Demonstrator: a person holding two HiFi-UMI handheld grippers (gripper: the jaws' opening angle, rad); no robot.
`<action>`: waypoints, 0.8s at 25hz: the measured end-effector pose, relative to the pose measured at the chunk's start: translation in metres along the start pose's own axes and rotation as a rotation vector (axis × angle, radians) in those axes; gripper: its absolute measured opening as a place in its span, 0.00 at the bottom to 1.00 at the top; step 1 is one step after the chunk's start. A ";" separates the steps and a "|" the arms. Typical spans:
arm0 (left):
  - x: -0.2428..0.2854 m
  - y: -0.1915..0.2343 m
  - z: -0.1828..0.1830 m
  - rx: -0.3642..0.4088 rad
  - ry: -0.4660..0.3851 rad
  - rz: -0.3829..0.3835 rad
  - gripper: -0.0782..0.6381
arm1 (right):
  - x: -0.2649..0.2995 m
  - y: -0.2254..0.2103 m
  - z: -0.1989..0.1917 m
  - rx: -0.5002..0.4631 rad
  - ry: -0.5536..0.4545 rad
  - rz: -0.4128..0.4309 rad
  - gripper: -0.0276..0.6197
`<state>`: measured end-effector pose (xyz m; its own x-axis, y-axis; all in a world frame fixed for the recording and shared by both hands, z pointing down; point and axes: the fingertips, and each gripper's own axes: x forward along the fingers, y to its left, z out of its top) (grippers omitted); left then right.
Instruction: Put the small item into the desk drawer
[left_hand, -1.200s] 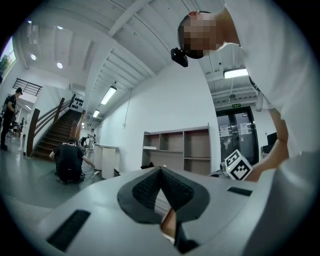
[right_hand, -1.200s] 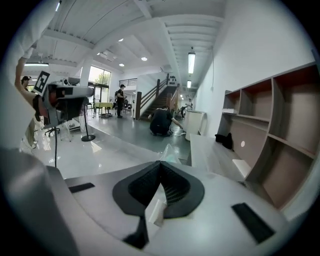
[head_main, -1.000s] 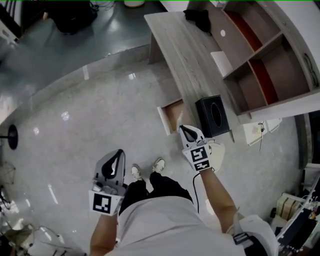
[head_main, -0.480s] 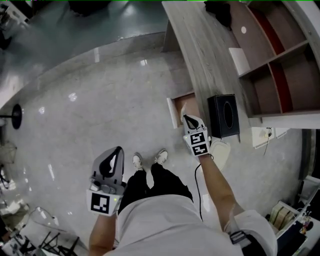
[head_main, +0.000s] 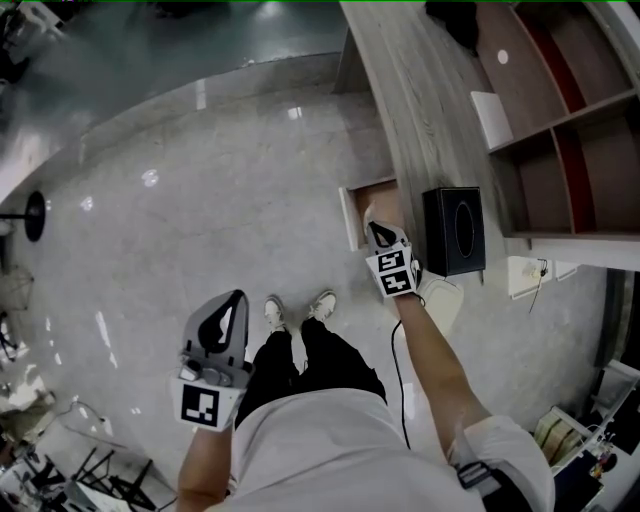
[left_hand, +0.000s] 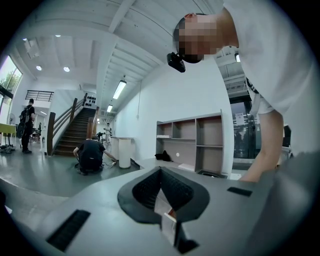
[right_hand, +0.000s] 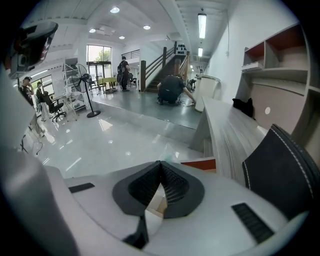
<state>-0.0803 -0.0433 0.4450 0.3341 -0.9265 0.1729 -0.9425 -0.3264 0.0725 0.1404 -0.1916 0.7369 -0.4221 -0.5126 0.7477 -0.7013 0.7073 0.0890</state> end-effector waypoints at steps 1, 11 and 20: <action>-0.001 0.000 -0.002 -0.001 0.004 0.005 0.13 | 0.005 -0.001 -0.002 -0.006 0.007 0.003 0.08; -0.010 0.008 -0.017 -0.011 0.042 0.067 0.13 | 0.053 0.002 -0.025 -0.069 0.098 0.035 0.08; -0.020 0.015 -0.028 -0.027 0.071 0.117 0.13 | 0.081 -0.002 -0.053 -0.061 0.204 0.029 0.08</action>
<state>-0.1011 -0.0241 0.4703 0.2229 -0.9419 0.2512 -0.9747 -0.2110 0.0740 0.1380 -0.2089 0.8326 -0.3126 -0.3868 0.8676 -0.6516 0.7519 0.1005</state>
